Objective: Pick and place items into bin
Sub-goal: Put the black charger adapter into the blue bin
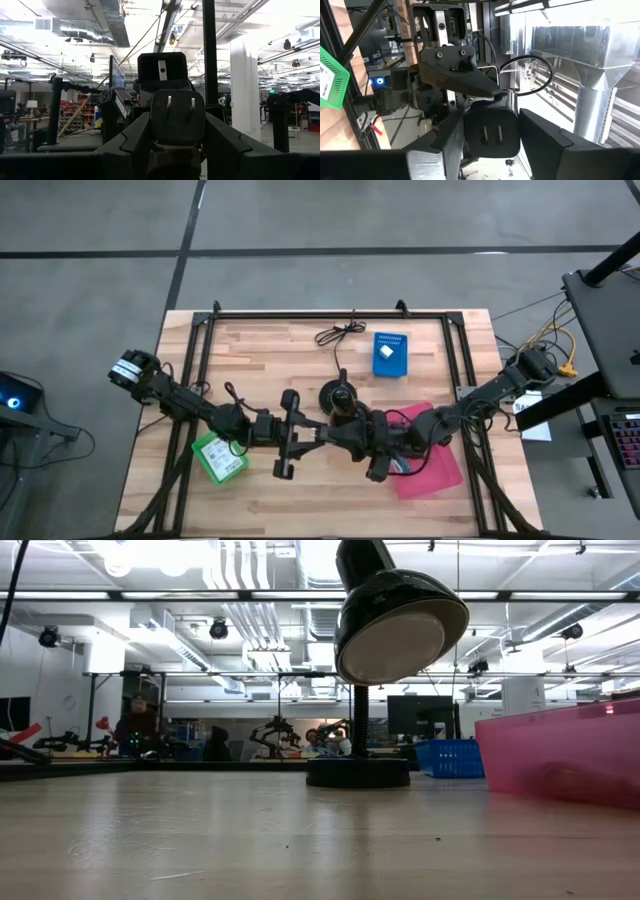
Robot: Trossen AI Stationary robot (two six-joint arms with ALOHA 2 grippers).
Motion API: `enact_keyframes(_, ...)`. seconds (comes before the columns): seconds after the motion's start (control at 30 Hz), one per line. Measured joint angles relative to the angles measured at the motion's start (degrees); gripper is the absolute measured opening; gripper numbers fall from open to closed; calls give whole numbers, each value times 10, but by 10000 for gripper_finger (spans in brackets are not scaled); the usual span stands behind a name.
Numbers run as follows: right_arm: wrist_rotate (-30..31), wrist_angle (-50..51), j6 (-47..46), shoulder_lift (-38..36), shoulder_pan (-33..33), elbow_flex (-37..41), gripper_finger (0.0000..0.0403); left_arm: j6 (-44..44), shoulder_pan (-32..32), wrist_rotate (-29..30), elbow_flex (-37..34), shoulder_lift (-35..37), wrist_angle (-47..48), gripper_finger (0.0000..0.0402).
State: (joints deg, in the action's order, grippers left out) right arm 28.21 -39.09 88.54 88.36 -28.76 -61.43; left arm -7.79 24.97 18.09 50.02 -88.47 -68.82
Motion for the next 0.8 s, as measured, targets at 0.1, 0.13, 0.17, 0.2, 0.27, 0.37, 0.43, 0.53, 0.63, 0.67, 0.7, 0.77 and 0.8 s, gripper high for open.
enact_keyframes(0.1, 0, 0, 2, 0, 0, 0, 150, 3, -1, 0, 0, 0, 0, 131)
enact_keyframes(0.13, 0, 0, 2, 0, 0, 0, 146, 4, -2, 0, 0, 0, 1, 131)
enact_keyframes(0.17, 0, 0, 3, 0, 0, 0, 144, 4, -2, 0, -1, 0, 2, 131)
enact_keyframes(0.2, 0, 0, 3, 0, 0, 0, 143, 4, -3, 0, -1, 0, 4, 131)
enact_keyframes(0.27, 0, 0, -3, 0, 0, 0, 142, 4, -4, 0, -1, 0, 8, 131)
enact_keyframes(0.37, 1, 1, -27, 0, 0, 0, 142, 1, -4, 0, -1, 1, 15, 155)
enact_keyframes(0.43, 1, -4, -33, 0, 0, 0, 142, -5, -6, 4, -3, -1, 28, 183)
enact_keyframes(0.53, 6, -5, -33, 0, 0, 0, 141, -5, -7, 5, -4, -2, 35, 216)
enact_keyframes(0.63, 39, -7, -32, -4, 0, 0, 141, -5, -6, 3, -4, 0, 30, 235)
enact_keyframes(0.67, 49, -10, -32, -7, 0, 0, 141, -5, -6, 3, -5, 0, 33, 237)
enact_keyframes(0.7, 60, -10, -32, -12, 0, 0, 140, -4, -6, 3, -5, 0, 37, 238)
enact_keyframes(0.77, 66, -17, -32, -17, 2, 0, 140, -6, -6, 4, -6, 2, 40, 239)
enact_keyframes(0.8, 66, -26, -31, -18, 2, 0, 140, -9, -6, 5, -7, 4, 40, 240)
